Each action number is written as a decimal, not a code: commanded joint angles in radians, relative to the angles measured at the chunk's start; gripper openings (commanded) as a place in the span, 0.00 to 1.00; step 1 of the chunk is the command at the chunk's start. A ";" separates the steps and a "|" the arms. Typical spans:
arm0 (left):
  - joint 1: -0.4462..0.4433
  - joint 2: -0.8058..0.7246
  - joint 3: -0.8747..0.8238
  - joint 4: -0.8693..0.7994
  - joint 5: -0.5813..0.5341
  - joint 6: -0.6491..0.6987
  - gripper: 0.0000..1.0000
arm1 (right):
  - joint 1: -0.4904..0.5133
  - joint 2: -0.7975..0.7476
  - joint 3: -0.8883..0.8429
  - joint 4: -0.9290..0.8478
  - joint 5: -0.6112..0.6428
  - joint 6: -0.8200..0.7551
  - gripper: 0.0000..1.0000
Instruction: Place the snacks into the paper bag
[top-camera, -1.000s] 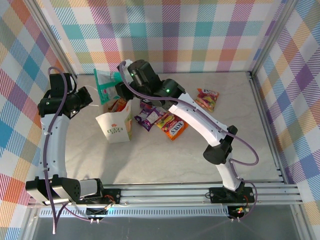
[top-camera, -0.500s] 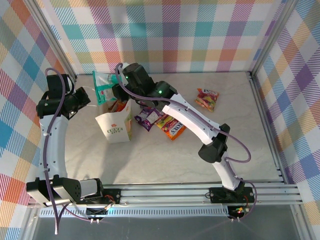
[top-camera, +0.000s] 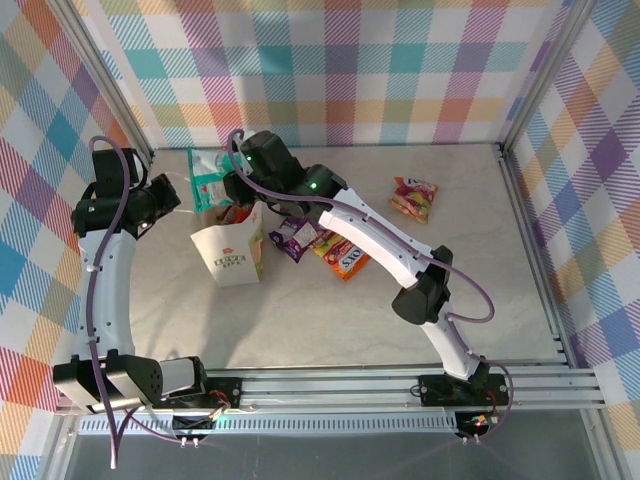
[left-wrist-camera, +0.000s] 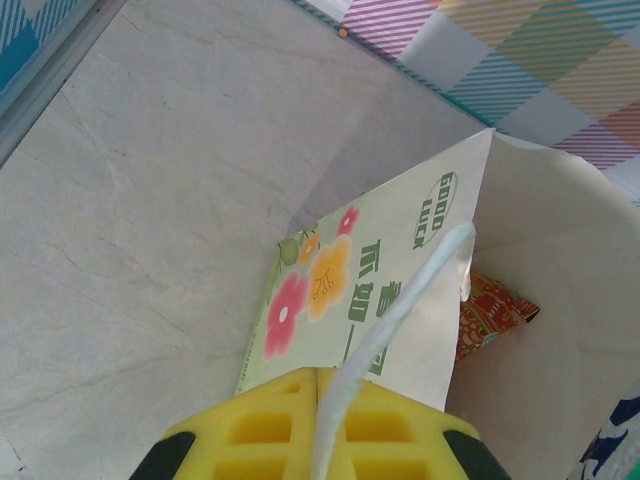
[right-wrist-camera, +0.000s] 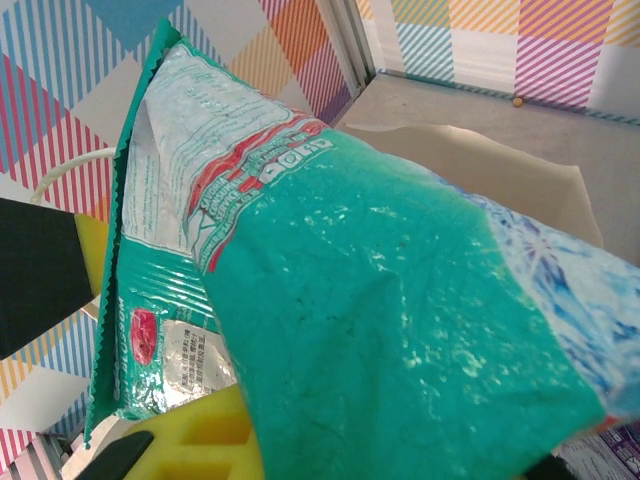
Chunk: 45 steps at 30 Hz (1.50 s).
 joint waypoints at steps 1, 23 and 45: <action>0.022 -0.028 -0.014 0.012 0.021 0.000 0.03 | -0.006 0.007 0.027 0.027 0.012 0.011 0.22; 0.023 -0.032 -0.002 -0.004 0.021 0.004 0.02 | -0.005 0.037 0.025 -0.037 -0.046 0.051 0.23; 0.024 -0.031 -0.005 -0.008 0.022 0.003 0.03 | -0.002 -0.129 -0.062 -0.087 -0.086 0.009 0.48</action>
